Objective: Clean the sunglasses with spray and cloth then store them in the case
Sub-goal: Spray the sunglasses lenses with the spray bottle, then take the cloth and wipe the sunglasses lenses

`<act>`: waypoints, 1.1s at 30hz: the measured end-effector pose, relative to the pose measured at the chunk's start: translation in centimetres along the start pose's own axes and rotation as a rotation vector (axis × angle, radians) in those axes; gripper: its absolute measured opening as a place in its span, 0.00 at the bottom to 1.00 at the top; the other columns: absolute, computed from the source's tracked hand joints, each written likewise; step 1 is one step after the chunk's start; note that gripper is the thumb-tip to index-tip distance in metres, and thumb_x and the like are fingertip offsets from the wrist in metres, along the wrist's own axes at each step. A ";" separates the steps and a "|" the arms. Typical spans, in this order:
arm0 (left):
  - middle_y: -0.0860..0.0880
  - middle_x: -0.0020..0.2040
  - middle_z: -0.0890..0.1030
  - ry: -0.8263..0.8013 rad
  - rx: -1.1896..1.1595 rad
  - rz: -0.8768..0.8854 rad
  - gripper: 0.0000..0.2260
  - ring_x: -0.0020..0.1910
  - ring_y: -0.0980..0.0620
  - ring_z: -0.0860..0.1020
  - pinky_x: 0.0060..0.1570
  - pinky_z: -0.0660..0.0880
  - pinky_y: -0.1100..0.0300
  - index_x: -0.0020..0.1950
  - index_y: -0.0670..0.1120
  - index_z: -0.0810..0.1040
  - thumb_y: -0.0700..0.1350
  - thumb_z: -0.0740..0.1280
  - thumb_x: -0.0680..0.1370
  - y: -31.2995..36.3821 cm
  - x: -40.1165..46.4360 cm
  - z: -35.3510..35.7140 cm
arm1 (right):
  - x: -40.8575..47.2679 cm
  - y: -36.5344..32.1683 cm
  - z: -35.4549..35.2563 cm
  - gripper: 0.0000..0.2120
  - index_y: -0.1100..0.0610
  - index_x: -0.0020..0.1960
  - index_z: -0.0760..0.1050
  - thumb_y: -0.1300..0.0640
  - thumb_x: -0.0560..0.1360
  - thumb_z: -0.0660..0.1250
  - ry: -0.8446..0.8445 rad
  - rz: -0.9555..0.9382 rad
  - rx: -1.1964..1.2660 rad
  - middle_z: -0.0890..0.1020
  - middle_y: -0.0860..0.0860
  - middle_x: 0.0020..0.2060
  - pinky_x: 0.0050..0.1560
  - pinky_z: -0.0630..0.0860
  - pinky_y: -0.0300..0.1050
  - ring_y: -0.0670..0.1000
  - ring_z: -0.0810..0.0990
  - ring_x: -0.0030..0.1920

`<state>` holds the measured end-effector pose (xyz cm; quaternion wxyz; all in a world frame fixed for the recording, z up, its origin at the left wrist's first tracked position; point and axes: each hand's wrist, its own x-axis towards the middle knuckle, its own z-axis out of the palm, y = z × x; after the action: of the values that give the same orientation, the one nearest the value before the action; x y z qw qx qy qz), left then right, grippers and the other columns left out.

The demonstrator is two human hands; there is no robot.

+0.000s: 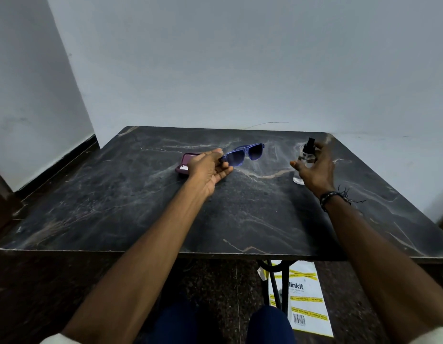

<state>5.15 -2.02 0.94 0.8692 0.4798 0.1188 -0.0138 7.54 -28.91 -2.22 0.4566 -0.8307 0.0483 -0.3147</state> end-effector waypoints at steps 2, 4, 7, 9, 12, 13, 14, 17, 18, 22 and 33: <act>0.45 0.33 0.77 0.002 -0.030 -0.026 0.02 0.26 0.53 0.75 0.30 0.80 0.57 0.44 0.41 0.76 0.36 0.67 0.77 -0.1 0.0 -0.1 | -0.1 0.2 0.0 0.34 0.57 0.67 0.65 0.59 0.67 0.78 0.003 -0.002 -0.021 0.77 0.55 0.61 0.61 0.74 0.49 0.53 0.77 0.59; 0.44 0.33 0.77 0.005 -0.055 -0.042 0.03 0.24 0.54 0.75 0.29 0.80 0.57 0.44 0.40 0.75 0.36 0.67 0.77 -0.1 -0.1 -0.1 | -0.4 0.3 -0.1 0.34 0.57 0.67 0.65 0.59 0.67 0.79 -0.002 -0.010 -0.031 0.77 0.55 0.61 0.60 0.73 0.47 0.54 0.76 0.60; 0.44 0.33 0.76 0.003 -0.087 -0.054 0.04 0.21 0.54 0.75 0.28 0.80 0.58 0.42 0.40 0.75 0.36 0.67 0.77 0.0 -0.3 0.0 | -0.8 0.4 -0.2 0.36 0.56 0.68 0.63 0.59 0.66 0.79 -0.020 -0.022 -0.045 0.76 0.56 0.63 0.62 0.73 0.49 0.56 0.75 0.63; 0.44 0.33 0.75 0.006 -0.100 -0.057 0.05 0.21 0.54 0.74 0.27 0.80 0.58 0.41 0.40 0.74 0.35 0.67 0.77 0.2 -0.6 0.0 | -1.4 0.6 -0.2 0.40 0.54 0.70 0.59 0.55 0.67 0.79 0.004 -0.020 -0.071 0.75 0.57 0.65 0.63 0.73 0.54 0.57 0.75 0.64; 0.43 0.33 0.75 0.009 -0.119 -0.058 0.06 0.23 0.54 0.73 0.27 0.79 0.58 0.41 0.39 0.74 0.35 0.66 0.77 0.7 -0.9 -0.2 | -2.6 0.3 -0.1 0.41 0.55 0.72 0.58 0.46 0.68 0.76 0.153 -0.010 -0.133 0.73 0.57 0.63 0.60 0.75 0.54 0.55 0.74 0.62; 0.43 0.33 0.74 0.009 -0.125 -0.057 0.06 0.24 0.54 0.73 0.26 0.79 0.59 0.41 0.39 0.74 0.35 0.65 0.78 0.9 -1.0 -0.3 | -3.0 0.0 0.0 0.39 0.56 0.72 0.60 0.44 0.69 0.74 0.224 -0.025 -0.158 0.73 0.56 0.62 0.59 0.75 0.54 0.54 0.74 0.60; 0.44 0.33 0.74 0.012 -0.130 -0.056 0.06 0.25 0.53 0.72 0.25 0.78 0.60 0.40 0.39 0.74 0.35 0.64 0.78 1.1 -1.2 -0.3 | -3.3 -0.2 0.1 0.36 0.57 0.70 0.62 0.42 0.70 0.72 0.292 -0.042 -0.175 0.73 0.56 0.60 0.57 0.75 0.55 0.53 0.74 0.58; 0.45 0.33 0.73 0.024 -0.137 -0.059 0.08 0.24 0.54 0.71 0.24 0.78 0.61 0.40 0.39 0.74 0.34 0.63 0.78 1.7 -1.6 -0.5 | -3.8 -1.6 0.4 0.24 0.57 0.64 0.68 0.44 0.75 0.65 0.415 -0.075 -0.151 0.75 0.55 0.55 0.51 0.76 0.55 0.51 0.75 0.52; 0.45 0.33 0.73 0.026 -0.138 -0.059 0.08 0.22 0.55 0.71 0.25 0.78 0.61 0.40 0.40 0.74 0.34 0.63 0.78 1.9 -1.6 -0.7 | -3.9 -2.0 0.6 0.19 0.57 0.61 0.70 0.46 0.76 0.64 0.429 -0.100 -0.135 0.76 0.54 0.52 0.50 0.76 0.54 0.51 0.75 0.50; 0.45 0.34 0.74 0.040 -0.133 -0.053 0.06 0.18 0.57 0.71 0.26 0.78 0.62 0.40 0.39 0.75 0.34 0.64 0.77 2.6 -1.7 -1.6 | -4.1 -3.7 1.7 0.09 0.57 0.49 0.75 0.52 0.78 0.62 0.381 -0.200 -0.071 0.80 0.54 0.44 0.42 0.77 0.54 0.51 0.78 0.43; 0.46 0.34 0.73 0.076 -0.150 -0.023 0.06 0.17 0.58 0.67 0.22 0.72 0.67 0.39 0.41 0.76 0.35 0.64 0.76 5.8 -1.6 -5.7 | -5.3 -6.9 7.6 0.09 0.59 0.44 0.81 0.54 0.76 0.66 0.106 -0.200 0.001 0.82 0.51 0.36 0.36 0.77 0.44 0.48 0.79 0.36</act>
<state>3.33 5.71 3.22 0.8974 0.4121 0.1576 0.0034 6.16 -17.44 -2.23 0.4201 -0.8134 -0.0107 -0.4023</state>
